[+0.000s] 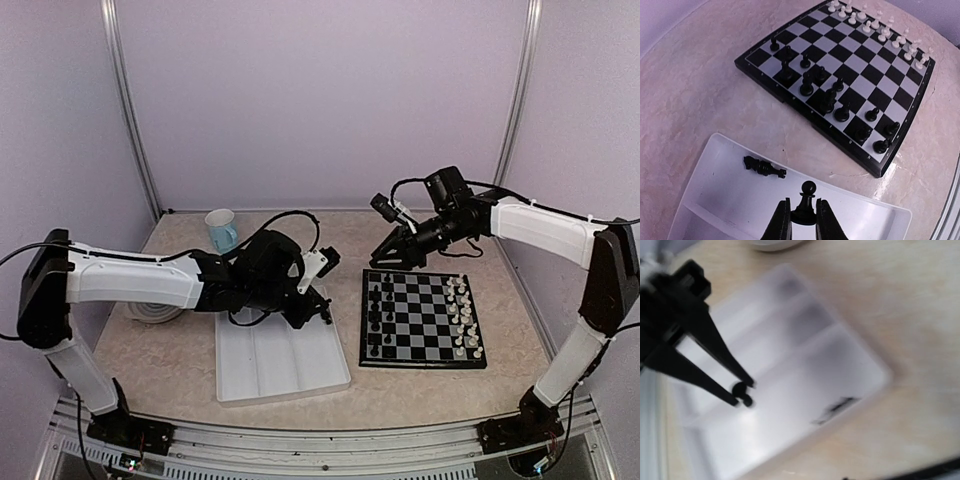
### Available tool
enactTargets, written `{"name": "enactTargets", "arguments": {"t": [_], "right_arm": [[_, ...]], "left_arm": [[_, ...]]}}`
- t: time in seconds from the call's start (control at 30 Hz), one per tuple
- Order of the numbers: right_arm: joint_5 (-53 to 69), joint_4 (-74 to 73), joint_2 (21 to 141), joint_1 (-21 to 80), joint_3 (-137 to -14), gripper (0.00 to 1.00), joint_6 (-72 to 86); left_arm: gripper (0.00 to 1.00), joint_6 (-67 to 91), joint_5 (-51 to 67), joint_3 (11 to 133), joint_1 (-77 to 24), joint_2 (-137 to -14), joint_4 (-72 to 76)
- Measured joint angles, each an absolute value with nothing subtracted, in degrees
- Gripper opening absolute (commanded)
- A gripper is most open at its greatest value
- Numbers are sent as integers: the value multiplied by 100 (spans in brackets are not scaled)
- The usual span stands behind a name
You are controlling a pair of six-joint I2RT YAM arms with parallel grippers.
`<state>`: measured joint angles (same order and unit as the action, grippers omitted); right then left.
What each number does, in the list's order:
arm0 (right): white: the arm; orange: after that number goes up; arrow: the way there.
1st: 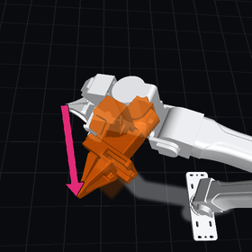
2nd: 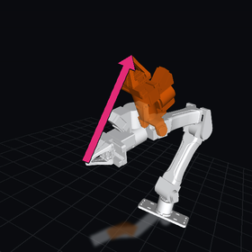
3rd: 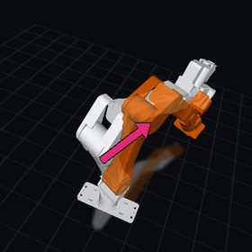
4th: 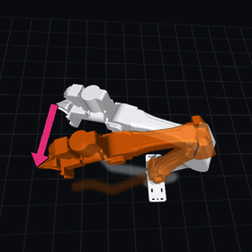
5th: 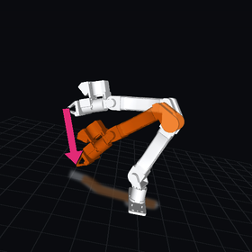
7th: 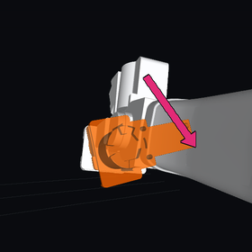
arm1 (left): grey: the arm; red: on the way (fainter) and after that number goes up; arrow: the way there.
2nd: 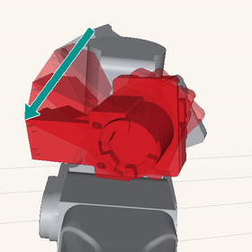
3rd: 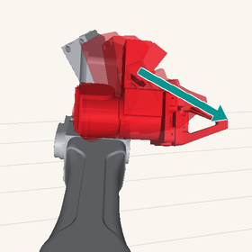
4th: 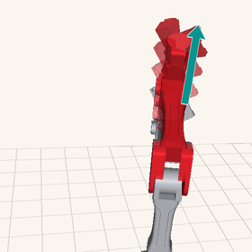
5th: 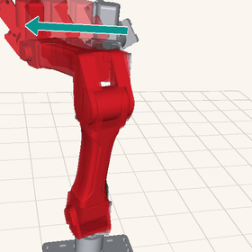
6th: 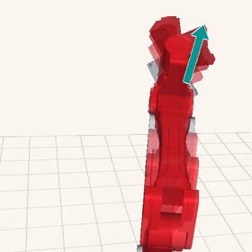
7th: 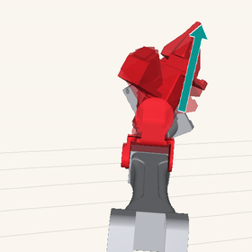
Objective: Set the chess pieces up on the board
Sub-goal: Pass from the left arm to the right
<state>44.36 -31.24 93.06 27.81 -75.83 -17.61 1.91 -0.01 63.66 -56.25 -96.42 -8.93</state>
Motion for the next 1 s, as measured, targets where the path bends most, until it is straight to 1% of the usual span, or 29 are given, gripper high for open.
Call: {"name": "enactTargets", "arguments": {"t": [0.13, 0.3, 0.5, 0.83, 1.0], "right_arm": [[5448, -3369, 10018, 2803, -7817, 46, -1428], [6267, -3588, 10422, 2971, -7819, 46, -1166], [6683, -3623, 10506, 3275, -7824, 47, -974], [6862, -3660, 10739, 3376, -7924, 42, -867], [6908, -3660, 10748, 3406, -7926, 36, -814]], "left_arm": [[9, 237, -143, 6368, -5776, -9487, -683], [9, 242, -239, 6388, -5909, -9489, -666], [9, 239, -268, 6471, -5986, -9489, -666], [9, 239, -307, 6628, -6093, -9489, -659], [9, 239, -305, 6694, -6130, -9504, -657]]}}
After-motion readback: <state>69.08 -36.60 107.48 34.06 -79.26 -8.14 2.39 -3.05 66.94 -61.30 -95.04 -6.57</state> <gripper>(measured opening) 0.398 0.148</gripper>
